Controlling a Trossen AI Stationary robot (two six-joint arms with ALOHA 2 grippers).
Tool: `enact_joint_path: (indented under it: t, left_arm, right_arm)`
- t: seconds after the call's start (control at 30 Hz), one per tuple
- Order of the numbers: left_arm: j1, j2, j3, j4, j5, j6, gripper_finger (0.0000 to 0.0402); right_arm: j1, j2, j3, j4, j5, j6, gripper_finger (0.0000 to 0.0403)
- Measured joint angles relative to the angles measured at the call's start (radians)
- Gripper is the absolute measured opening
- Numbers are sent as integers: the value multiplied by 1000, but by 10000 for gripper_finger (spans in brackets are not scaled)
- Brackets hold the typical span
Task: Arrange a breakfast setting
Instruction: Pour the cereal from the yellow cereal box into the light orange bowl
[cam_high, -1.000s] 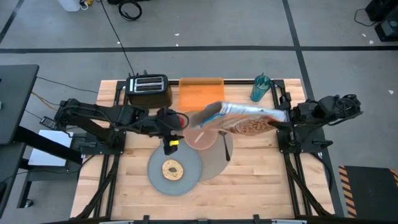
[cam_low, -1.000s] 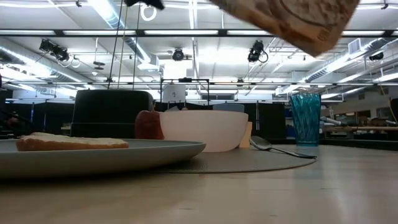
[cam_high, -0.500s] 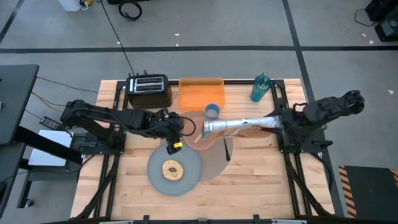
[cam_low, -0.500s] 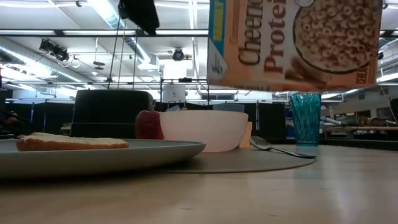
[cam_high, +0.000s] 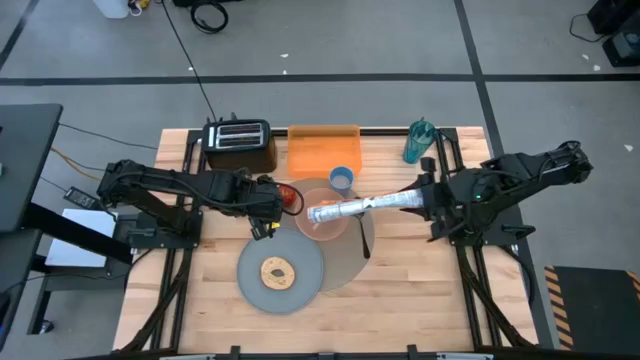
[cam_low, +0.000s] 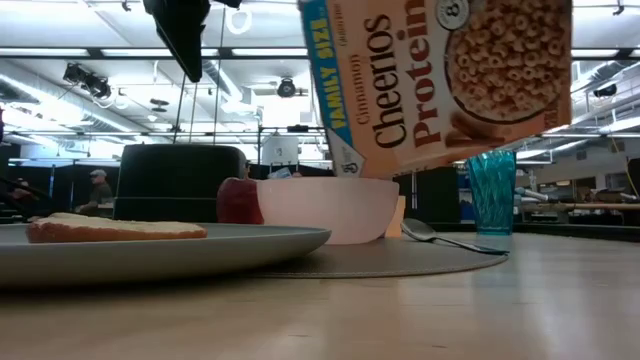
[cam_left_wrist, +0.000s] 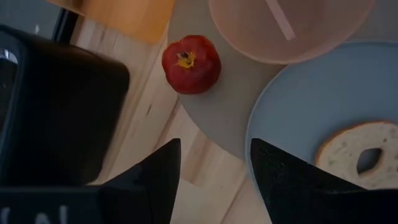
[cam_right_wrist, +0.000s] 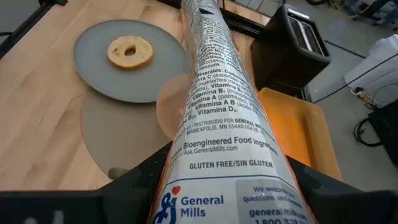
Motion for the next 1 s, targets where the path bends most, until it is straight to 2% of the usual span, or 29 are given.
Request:
enact_joint_path:
  t: [0.37,1.0]
  left_arm:
    - [49,0,0,-1,-8,89,201]
    - [49,0,0,-13,-10,113,201]
  right_arm:
    - [-66,222,181,-100,-91,-128,200]
    - [-69,396,391,-217,-95,-377,200]
